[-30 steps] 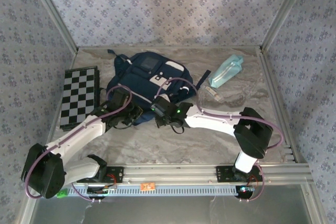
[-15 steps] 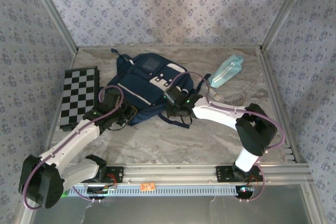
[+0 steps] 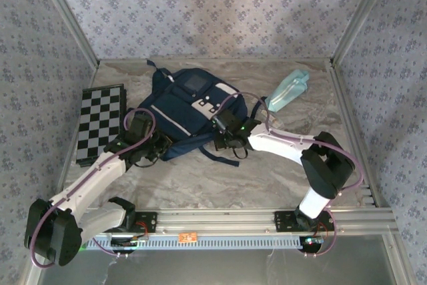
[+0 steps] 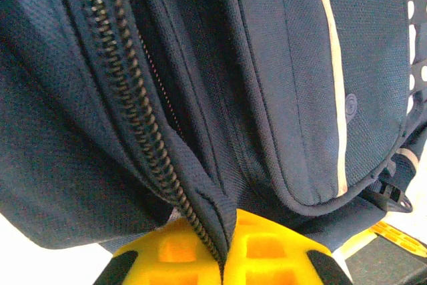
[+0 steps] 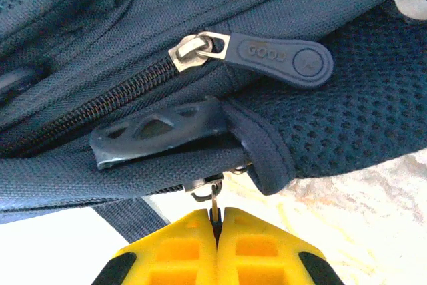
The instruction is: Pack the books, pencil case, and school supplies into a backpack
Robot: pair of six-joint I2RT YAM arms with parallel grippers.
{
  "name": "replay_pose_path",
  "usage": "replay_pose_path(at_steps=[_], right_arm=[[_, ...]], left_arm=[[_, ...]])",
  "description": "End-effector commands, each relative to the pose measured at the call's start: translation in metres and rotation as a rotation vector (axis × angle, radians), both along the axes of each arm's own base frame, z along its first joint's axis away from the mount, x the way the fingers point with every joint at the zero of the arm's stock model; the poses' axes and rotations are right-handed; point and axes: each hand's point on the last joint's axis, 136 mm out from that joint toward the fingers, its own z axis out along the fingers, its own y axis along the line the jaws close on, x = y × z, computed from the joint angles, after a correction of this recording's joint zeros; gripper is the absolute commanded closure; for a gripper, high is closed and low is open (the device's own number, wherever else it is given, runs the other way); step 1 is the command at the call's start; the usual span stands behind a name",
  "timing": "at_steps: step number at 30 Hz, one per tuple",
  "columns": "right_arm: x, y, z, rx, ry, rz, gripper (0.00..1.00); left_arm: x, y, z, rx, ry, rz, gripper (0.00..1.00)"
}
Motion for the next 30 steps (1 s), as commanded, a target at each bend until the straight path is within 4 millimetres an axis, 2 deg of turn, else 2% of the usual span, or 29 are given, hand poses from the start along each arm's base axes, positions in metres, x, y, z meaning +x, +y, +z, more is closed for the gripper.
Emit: replay_pose_path(at_steps=[1, 2, 8, 10, 14, 15, 21, 25, 30], right_arm=[[-0.011, -0.012, 0.01, -0.007, 0.006, -0.006, 0.93], [-0.014, -0.011, 0.014, 0.006, 0.008, -0.005, 0.86], [-0.023, -0.004, 0.047, 0.143, 0.015, 0.001, 0.6], [-0.018, -0.005, 0.053, 0.175, 0.045, -0.011, 0.55], [0.0, 0.01, 0.064, 0.232, 0.081, 0.033, 0.46], [0.008, 0.017, 0.069, 0.236, 0.078, 0.045, 0.45], [0.036, 0.044, 0.064, 0.266, 0.112, 0.079, 0.42], [0.054, 0.051, 0.05, 0.24, 0.138, 0.082, 0.44], [0.066, 0.064, 0.036, 0.229, 0.167, 0.108, 0.45]], left_arm=[[0.006, 0.011, 0.008, 0.056, -0.045, -0.002, 0.82], [0.004, 0.013, 0.009, 0.071, -0.044, -0.006, 0.77], [-0.002, 0.023, 0.019, 0.127, -0.086, -0.014, 0.62], [-0.001, 0.024, 0.022, 0.141, -0.093, -0.018, 0.6], [0.003, 0.012, 0.031, 0.16, -0.131, -0.055, 0.55], [0.003, 0.008, 0.034, 0.171, -0.144, -0.069, 0.53], [0.005, -0.009, 0.036, 0.22, -0.158, -0.121, 0.45], [0.003, -0.014, 0.023, 0.23, -0.129, -0.139, 0.42], [-0.001, -0.012, 0.003, 0.245, -0.1, -0.136, 0.4]])
